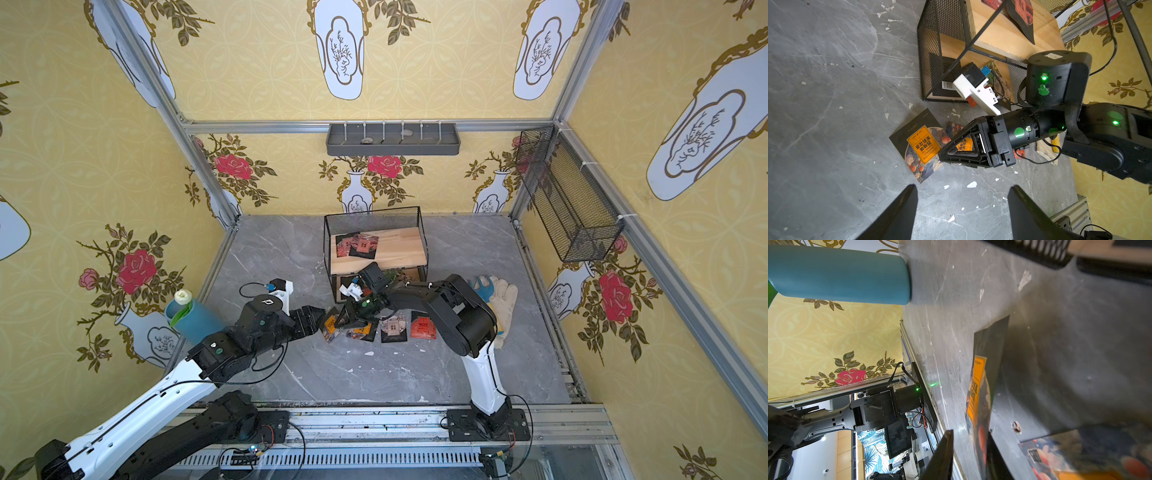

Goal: Remove the tea bags from the shelf
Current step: Place the tea bag at the center of the board.

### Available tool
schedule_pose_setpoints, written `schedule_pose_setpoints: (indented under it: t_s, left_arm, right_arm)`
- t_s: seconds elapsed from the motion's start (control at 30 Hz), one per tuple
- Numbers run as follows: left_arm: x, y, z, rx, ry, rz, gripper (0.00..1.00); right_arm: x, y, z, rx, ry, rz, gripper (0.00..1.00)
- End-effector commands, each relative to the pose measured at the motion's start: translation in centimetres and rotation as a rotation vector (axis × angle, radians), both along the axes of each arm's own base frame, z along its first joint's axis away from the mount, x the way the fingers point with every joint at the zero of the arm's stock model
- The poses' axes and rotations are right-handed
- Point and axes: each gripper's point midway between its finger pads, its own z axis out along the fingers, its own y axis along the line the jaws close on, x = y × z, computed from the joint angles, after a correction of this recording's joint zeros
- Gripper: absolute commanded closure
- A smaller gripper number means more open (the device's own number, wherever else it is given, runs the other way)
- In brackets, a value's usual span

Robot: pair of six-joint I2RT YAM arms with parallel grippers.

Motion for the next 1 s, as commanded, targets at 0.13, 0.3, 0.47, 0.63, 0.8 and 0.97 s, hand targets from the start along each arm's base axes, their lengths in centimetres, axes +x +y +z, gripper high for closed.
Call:
schedule_pose_setpoints:
  t_s: [0.13, 0.3, 0.47, 0.63, 0.8, 0.97]
  left_arm:
    - [0.3, 0.0, 0.1, 0.004, -0.019, 0.002, 0.23]
    - [0.2, 0.0, 0.1, 0.002, -0.019, 0.000, 0.23]
    - [0.2, 0.1, 0.2, 0.002, -0.022, 0.001, 0.23]
    - [0.3, -0.1, 0.3, 0.000, -0.025, -0.005, 0.23]
    - [0.2, 0.0, 0.3, 0.000, -0.029, -0.006, 0.23]
    - [0.2, 0.1, 0.4, 0.001, -0.031, -0.004, 0.23]
  right_arm:
    - [0.0, 0.1, -0.2, -0.026, -0.020, 0.006, 0.61]
    - [-0.2, 0.4, -0.3, -0.040, -0.027, 0.021, 0.58]
    - [-0.5, 0.4, -0.8, -0.073, -0.034, 0.028, 0.54]
    - [-0.6, 0.4, -0.8, -0.113, -0.071, 0.039, 0.50]
    - [-0.7, 0.3, -1.5, -0.188, -0.113, 0.058, 0.50]
    - [-1.0, 0.5, -1.8, -0.229, -0.137, 0.081, 0.50]
